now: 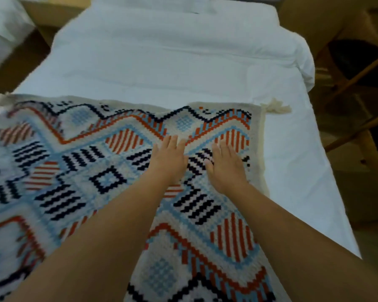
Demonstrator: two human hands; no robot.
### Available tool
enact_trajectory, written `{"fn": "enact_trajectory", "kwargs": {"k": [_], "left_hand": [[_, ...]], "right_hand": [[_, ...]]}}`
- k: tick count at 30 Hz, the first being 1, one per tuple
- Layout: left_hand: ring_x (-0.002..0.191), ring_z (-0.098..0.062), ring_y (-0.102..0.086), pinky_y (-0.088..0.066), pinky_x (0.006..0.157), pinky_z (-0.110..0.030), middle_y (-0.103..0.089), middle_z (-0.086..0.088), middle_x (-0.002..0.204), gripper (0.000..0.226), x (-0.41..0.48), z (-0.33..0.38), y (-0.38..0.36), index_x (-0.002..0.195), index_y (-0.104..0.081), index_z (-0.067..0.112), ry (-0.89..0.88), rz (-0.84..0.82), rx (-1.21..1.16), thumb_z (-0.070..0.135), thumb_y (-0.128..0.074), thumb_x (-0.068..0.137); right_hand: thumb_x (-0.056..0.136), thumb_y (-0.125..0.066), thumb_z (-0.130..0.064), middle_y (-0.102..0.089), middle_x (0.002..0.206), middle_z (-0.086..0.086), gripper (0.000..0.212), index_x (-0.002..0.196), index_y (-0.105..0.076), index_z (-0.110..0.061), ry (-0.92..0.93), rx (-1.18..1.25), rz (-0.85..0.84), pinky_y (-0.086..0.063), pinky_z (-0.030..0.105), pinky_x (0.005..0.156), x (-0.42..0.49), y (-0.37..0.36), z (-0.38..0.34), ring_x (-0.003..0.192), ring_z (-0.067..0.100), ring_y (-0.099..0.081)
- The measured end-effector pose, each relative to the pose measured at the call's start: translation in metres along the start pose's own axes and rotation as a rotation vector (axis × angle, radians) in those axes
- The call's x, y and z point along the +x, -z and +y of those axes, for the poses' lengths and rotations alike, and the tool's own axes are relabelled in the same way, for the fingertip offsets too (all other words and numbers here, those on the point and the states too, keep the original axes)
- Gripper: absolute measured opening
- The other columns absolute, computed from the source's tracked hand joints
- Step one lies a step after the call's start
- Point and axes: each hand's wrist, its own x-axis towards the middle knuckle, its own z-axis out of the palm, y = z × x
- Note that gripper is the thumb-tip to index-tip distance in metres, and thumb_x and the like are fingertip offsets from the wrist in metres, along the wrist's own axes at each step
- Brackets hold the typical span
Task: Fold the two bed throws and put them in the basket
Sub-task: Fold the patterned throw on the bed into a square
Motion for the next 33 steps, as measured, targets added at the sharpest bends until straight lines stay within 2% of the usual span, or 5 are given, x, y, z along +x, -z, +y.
{"fn": "enact_trajectory", "kwargs": {"k": [9, 17, 22, 29, 33], "left_hand": [[0.14, -0.026, -0.02, -0.025, 0.108, -0.046, -0.019, -0.006, 0.154, 0.049, 0.001, -0.139, 0.05, 0.145, -0.018, 0.013, 0.015, 0.121, 0.024, 0.033, -0.025, 0.101], [0.142, -0.024, -0.017, -0.023, 0.111, -0.047, -0.015, -0.004, 0.156, 0.049, 0.097, -0.232, 0.039, 0.147, -0.016, 0.017, -0.16, -0.043, 0.127, 0.033, -0.024, 0.101], [0.119, -0.031, -0.048, -0.044, 0.086, -0.042, -0.033, -0.008, 0.146, 0.045, 0.162, -0.241, 0.035, 0.144, -0.023, 0.014, -0.234, -0.057, 0.11, 0.028, -0.028, 0.101], [0.109, -0.03, -0.056, -0.049, 0.081, -0.04, -0.039, -0.007, 0.139, 0.043, 0.238, -0.231, 0.005, 0.137, -0.033, 0.014, -0.27, -0.066, 0.072, 0.008, -0.043, 0.096], [0.11, -0.033, -0.055, -0.05, 0.083, -0.04, -0.024, -0.009, 0.15, 0.064, 0.271, -0.228, -0.014, 0.146, -0.016, 0.017, -0.269, -0.064, 0.016, 0.003, -0.048, 0.092]], "right_hand": [[0.1, -0.024, -0.038, -0.013, 0.156, 0.012, 0.056, 0.147, -0.015, -0.009, 0.165, -0.003, 0.0, -0.013, 0.039, 0.117, 0.04, 0.016, -0.106, 0.143, 0.027, -0.012], [0.101, -0.03, -0.03, -0.034, 0.145, 0.015, 0.047, 0.14, -0.028, -0.005, 0.042, 0.095, -0.045, -0.03, 0.038, 0.104, 0.131, -0.004, -0.175, 0.13, 0.031, -0.033], [0.1, -0.033, -0.021, -0.046, 0.121, 0.012, 0.028, 0.118, -0.045, -0.004, -0.014, 0.106, -0.039, -0.03, 0.026, 0.077, 0.185, -0.016, -0.168, 0.098, 0.023, -0.045], [0.093, -0.041, -0.006, -0.052, 0.113, 0.021, 0.022, 0.109, -0.054, 0.001, -0.019, 0.042, 0.03, -0.041, 0.043, 0.09, 0.256, -0.034, -0.153, 0.105, 0.035, -0.048], [0.092, -0.042, -0.002, -0.048, 0.118, 0.014, 0.022, 0.112, -0.052, -0.003, 0.03, -0.051, -0.012, -0.044, 0.038, 0.085, 0.3, -0.048, -0.142, 0.101, 0.03, -0.051]]}}
